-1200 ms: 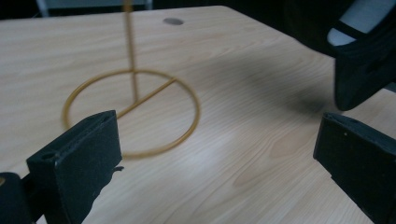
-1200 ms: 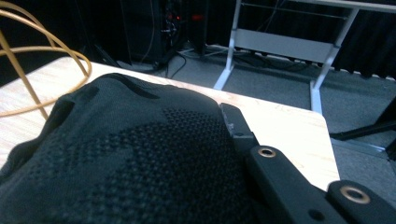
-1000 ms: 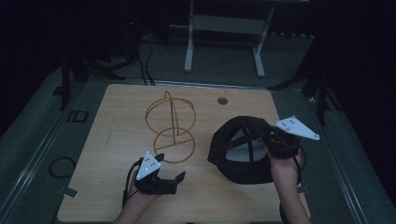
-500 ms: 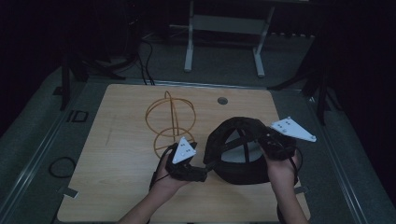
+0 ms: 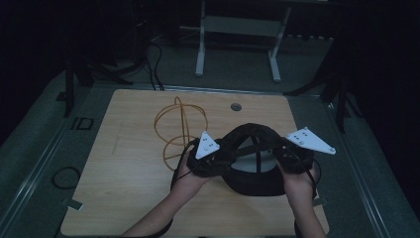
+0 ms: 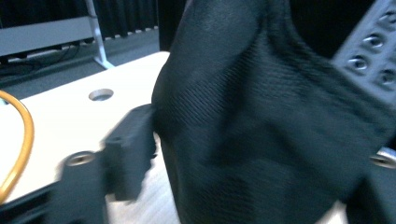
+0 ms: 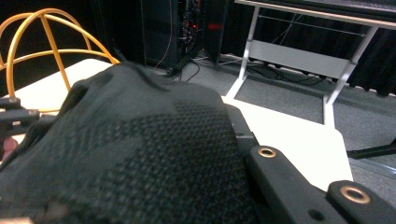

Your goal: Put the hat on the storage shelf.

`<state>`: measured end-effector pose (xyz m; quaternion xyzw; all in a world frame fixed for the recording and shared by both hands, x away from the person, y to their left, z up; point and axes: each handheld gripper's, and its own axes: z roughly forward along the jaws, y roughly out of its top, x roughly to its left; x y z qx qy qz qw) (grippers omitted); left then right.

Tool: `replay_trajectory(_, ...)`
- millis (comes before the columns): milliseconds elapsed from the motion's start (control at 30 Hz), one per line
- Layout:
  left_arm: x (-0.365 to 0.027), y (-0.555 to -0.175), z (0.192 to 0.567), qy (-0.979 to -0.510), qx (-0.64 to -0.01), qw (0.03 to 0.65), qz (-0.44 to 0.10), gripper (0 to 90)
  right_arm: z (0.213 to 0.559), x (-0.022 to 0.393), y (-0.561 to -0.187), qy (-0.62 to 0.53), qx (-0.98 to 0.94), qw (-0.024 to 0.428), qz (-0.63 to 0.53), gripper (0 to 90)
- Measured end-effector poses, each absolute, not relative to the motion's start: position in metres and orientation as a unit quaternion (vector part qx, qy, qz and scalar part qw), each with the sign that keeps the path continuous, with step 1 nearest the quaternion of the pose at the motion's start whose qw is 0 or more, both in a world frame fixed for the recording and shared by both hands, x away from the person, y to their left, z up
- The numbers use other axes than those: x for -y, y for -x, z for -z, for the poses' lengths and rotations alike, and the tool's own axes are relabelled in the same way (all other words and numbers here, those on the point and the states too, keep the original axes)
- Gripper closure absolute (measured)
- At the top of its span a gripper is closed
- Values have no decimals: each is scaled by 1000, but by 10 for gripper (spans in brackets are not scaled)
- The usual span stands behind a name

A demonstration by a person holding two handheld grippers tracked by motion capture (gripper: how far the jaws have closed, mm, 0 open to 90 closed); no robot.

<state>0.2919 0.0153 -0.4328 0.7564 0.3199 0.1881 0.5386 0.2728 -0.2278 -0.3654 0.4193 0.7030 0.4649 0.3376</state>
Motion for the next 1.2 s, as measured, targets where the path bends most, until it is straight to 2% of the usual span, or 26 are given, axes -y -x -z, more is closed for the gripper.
replay_trajectory(33, -15, -292, 432, -752, -321, 543, -193, 381, 365, 228, -273, -419, -703, 338, -465, 888)
replay_trajectory(67, -15, -291, 430, -747, -323, 546, -198, 475, 367, 228, -271, -415, -706, 335, -466, 889)
replay_trajectory(200, -13, -293, 427, -743, -332, 546, -198, 524, 368, 227, -269, -413, -708, 333, -466, 889)
replay_trajectory(233, -14, -294, 427, -744, -331, 546, -194, 597, 369, 227, -268, -412, -710, 330, -467, 889)
replay_trajectory(333, -14, -295, 425, -746, -331, 544, -196, 719, 371, 225, -266, -409, -713, 326, -467, 888)
replay_trajectory(367, -14, -295, 425, -747, -331, 543, -195, 719, 371, 225, -266, -409, -713, 326, -467, 888)
replay_trajectory(400, -14, -295, 424, -747, -332, 541, -199, 792, 372, 224, -265, -407, -714, 327, -467, 888)
replay_trajectory(533, -14, -295, 420, -748, -331, 534, -212, 872, 373, 223, -263, -406, -714, 324, -469, 888)
replay_trajectory(867, -15, -291, 406, -738, -328, 546, -222, 890, 387, 229, -251, -403, -713, 315, -479, 887)
replay_trajectory(1100, -12, -286, 400, -742, -313, 534, -257, 890, 400, 232, -241, -394, -726, 295, -481, 885)
replay_trajectory(1167, -12, -285, 399, -742, -309, 535, -260, 890, 402, 233, -238, -382, -732, 290, -484, 876)
replay_trajectory(1200, -12, -285, 398, -745, -305, 535, -257, 891, 403, 235, -234, -374, -739, 289, -481, 836)
